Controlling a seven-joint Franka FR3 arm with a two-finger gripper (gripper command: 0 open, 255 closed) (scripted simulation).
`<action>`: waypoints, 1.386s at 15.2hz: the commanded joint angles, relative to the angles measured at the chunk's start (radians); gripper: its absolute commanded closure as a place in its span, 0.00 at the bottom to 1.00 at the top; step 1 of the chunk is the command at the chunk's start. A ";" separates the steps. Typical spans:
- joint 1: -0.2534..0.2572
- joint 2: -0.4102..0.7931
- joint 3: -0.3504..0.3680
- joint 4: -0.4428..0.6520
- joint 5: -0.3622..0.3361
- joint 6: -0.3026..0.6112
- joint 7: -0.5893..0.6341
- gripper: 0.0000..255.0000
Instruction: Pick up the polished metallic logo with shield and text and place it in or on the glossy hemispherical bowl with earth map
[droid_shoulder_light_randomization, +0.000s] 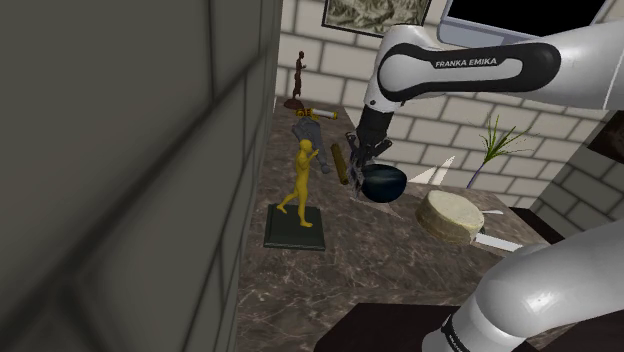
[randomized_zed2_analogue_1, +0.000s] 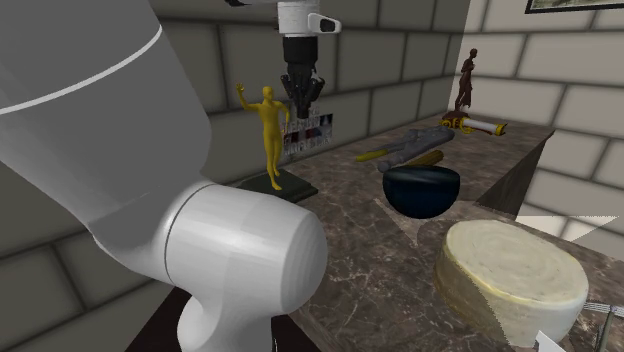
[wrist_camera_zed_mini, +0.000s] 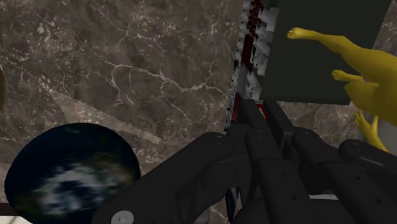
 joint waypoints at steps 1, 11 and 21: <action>0.000 0.004 0.001 0.029 0.000 -0.025 0.003 1.00; -0.056 0.044 -0.101 0.144 -0.040 -0.103 -0.137 1.00; -0.140 0.190 -0.255 0.339 -0.072 -0.150 -0.366 1.00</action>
